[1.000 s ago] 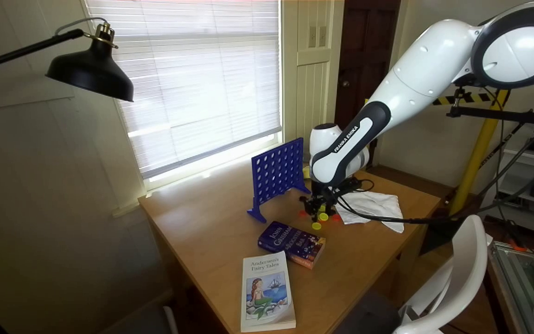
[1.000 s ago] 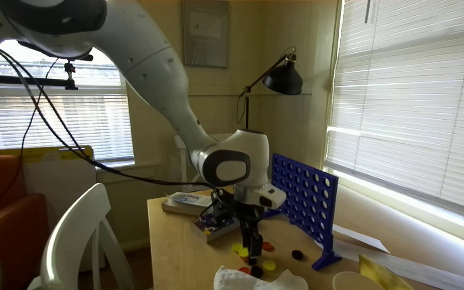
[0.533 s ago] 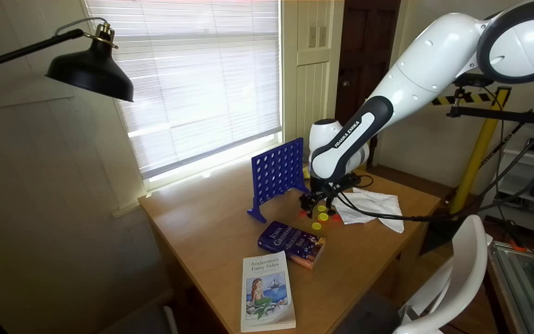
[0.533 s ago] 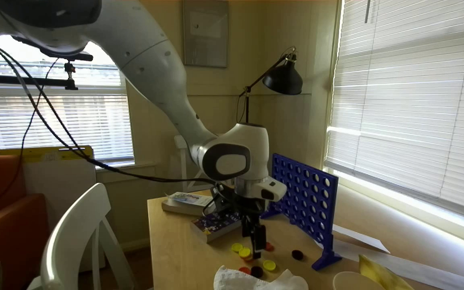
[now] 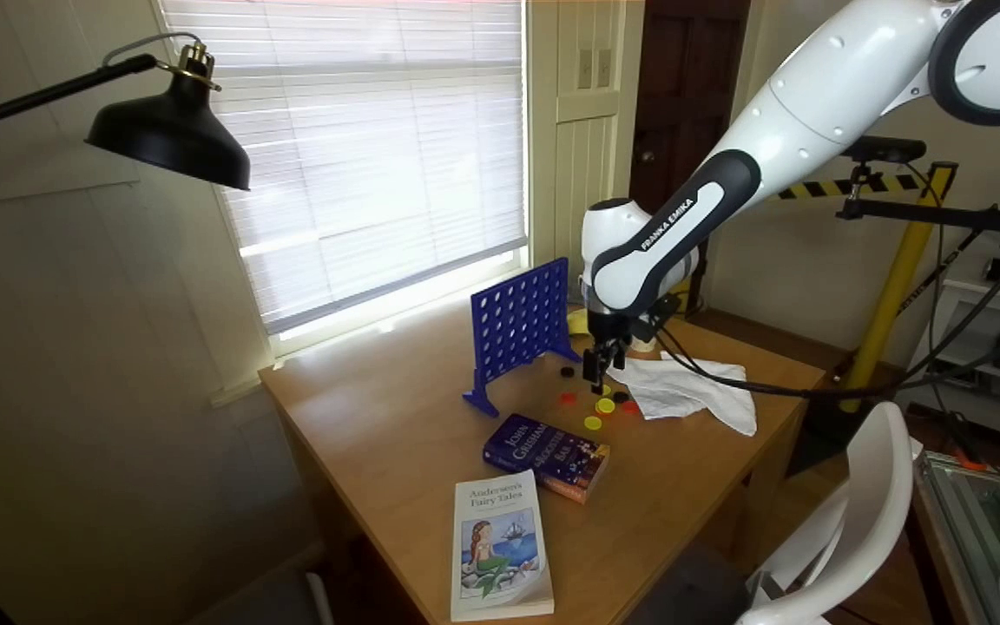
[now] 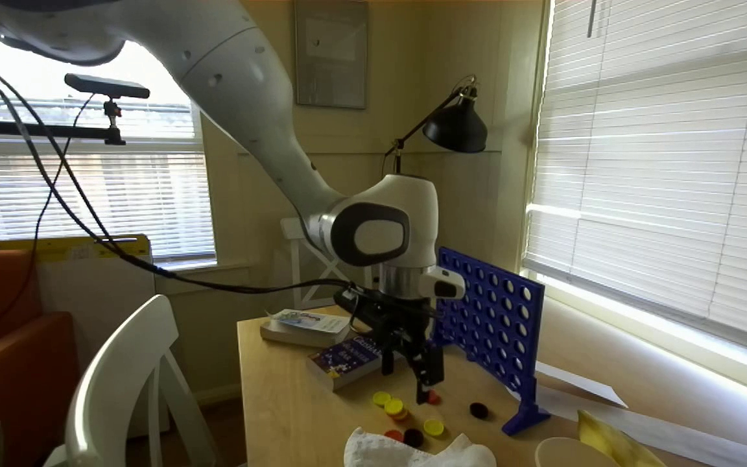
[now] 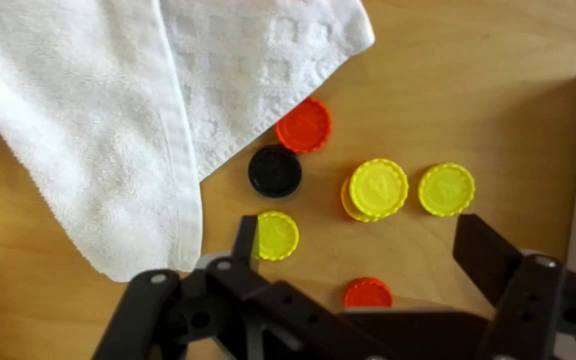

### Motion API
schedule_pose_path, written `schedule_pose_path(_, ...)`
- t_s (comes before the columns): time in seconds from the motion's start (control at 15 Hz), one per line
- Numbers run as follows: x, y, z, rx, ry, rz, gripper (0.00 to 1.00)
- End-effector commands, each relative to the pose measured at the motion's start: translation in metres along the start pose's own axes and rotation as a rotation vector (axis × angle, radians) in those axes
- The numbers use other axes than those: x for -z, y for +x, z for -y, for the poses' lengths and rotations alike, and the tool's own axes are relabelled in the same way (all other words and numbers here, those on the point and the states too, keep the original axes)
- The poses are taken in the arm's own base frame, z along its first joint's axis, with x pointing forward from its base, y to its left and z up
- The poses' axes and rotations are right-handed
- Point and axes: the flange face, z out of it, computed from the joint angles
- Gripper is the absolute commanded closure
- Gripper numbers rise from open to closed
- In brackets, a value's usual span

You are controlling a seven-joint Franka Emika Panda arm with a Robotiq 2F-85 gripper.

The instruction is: Put one yellow disc on the stacked discs

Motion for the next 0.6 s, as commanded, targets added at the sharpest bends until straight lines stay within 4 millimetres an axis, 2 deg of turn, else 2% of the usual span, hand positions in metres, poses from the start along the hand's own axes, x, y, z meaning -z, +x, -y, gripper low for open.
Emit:
schedule_pose_path(0.0,0.013,-0.008,-0.008,0.188,-0.011,0.06,0.0)
schedule_pose_path(0.47,0.011,-0.017,0.008,0.554,-0.037,0.117,0.0)
schedule_pose_path(0.53,0.007,-0.009,0.005,0.459,-0.034,0.096,0.0)
